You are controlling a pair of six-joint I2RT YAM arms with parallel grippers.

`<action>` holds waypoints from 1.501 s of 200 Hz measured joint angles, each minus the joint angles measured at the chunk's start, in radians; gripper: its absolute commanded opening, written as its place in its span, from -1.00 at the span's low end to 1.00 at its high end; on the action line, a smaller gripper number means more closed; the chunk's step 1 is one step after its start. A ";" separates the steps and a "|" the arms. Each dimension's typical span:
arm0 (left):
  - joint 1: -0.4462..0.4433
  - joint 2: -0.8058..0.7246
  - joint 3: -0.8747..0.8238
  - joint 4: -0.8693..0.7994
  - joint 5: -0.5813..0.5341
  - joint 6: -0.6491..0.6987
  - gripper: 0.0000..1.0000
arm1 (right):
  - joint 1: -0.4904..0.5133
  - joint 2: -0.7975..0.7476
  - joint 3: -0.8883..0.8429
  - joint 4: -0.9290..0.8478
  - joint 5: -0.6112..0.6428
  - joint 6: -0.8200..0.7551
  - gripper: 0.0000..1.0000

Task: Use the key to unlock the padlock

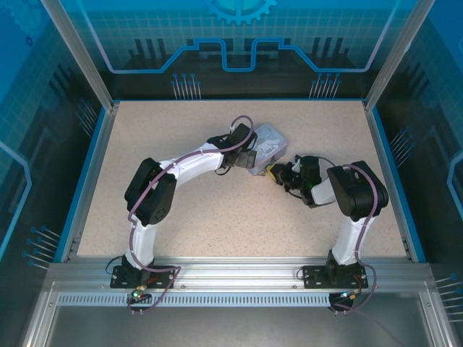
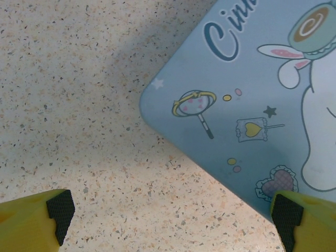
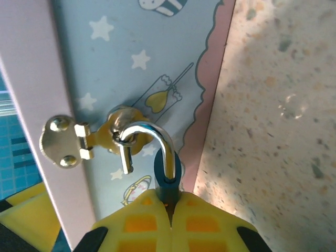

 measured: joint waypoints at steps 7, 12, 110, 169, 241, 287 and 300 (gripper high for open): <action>0.000 0.000 0.000 0.000 0.000 0.000 0.97 | 0.000 0.002 0.009 0.000 0.000 0.004 -1.00; 0.000 0.000 0.000 0.000 0.000 0.000 0.98 | -0.001 0.003 0.016 0.000 0.000 0.007 -1.00; -0.006 0.010 0.000 0.035 0.014 -0.002 0.97 | -0.086 0.006 0.187 -0.282 -0.113 -0.153 -1.00; -0.005 0.014 0.010 0.025 0.022 -0.001 0.97 | -0.100 0.000 0.319 -0.665 -0.034 -0.357 -1.00; -0.005 0.017 0.018 0.014 0.022 -0.001 0.97 | -0.111 -0.013 0.314 -0.673 -0.020 -0.375 -1.00; -0.005 0.023 0.036 -0.006 0.022 -0.001 0.98 | -0.114 -0.086 0.307 -0.676 -0.026 -0.369 -1.00; -0.005 0.028 0.051 -0.024 0.023 -0.001 0.98 | -0.122 -0.122 0.289 -0.680 -0.026 -0.371 -1.00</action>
